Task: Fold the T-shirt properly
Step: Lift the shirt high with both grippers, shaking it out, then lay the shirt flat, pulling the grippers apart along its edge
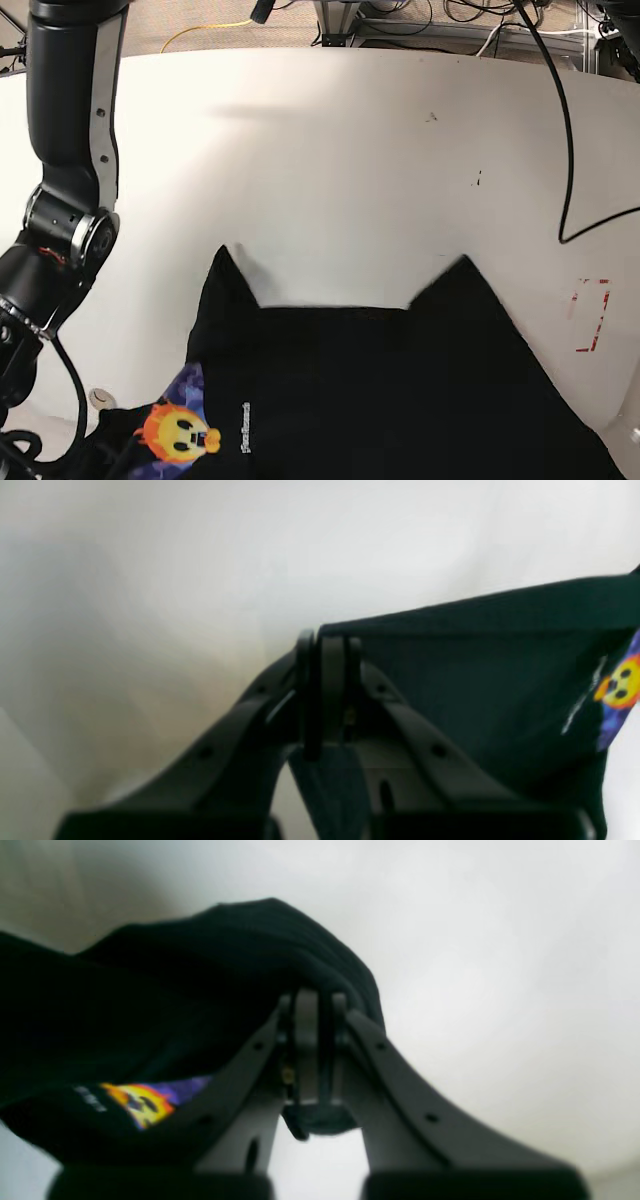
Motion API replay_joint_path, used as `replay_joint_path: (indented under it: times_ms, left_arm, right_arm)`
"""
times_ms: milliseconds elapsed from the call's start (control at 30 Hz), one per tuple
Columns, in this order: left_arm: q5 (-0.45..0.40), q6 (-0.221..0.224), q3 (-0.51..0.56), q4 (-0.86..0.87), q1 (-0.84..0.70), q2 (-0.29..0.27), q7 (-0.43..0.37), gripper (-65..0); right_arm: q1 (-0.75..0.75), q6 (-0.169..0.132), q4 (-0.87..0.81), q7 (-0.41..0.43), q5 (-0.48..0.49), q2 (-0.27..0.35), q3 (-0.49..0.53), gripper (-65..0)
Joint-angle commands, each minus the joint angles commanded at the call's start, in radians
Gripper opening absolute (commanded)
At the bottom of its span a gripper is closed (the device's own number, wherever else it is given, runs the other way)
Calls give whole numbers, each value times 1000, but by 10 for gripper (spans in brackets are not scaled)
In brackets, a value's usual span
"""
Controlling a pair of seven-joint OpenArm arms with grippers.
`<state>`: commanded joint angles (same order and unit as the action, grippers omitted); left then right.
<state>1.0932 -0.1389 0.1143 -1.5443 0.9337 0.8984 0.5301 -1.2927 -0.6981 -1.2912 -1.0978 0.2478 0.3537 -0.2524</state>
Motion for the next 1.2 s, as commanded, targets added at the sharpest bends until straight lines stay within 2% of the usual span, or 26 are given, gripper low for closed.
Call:
replay_joint_path:
  times_ms: [133,200,267,400,533,667,900,1200]
  left_arm:
    - [35,-5,124,60,178,28,0,-650]
    - [46,-29,155,64,210,31,0,-650]
    - [48,-48,158,64,210,29,0,-650]
    - [48,-60,158,63,147,25,0,-650]
    - [49,-60,140,43,49,28,0,-650]
    - [46,-60,63,-5,-106,26,0,-650]
    - [43,-61,-51,-74,-399,20,0,-650]
    - [40,-61,-204,-163,-796,-31,-2,-650]
  right_arm:
    - [-13,0,35,-25,3,6,23,-650]
    - [-13,0,31,-48,3,6,23,-650]
    - [-13,0,17,-63,3,6,17,-650]
    - [34,0,-3,-74,3,0,-57,-650]
    - [149,0,-69,-101,5,0,-114,-650]
    - [278,0,-97,-109,11,-2,-169,-650]
    - [508,0,-175,-109,117,-3,-238,-650]
    - [790,0,-299,-110,137,-92,-338,-650]
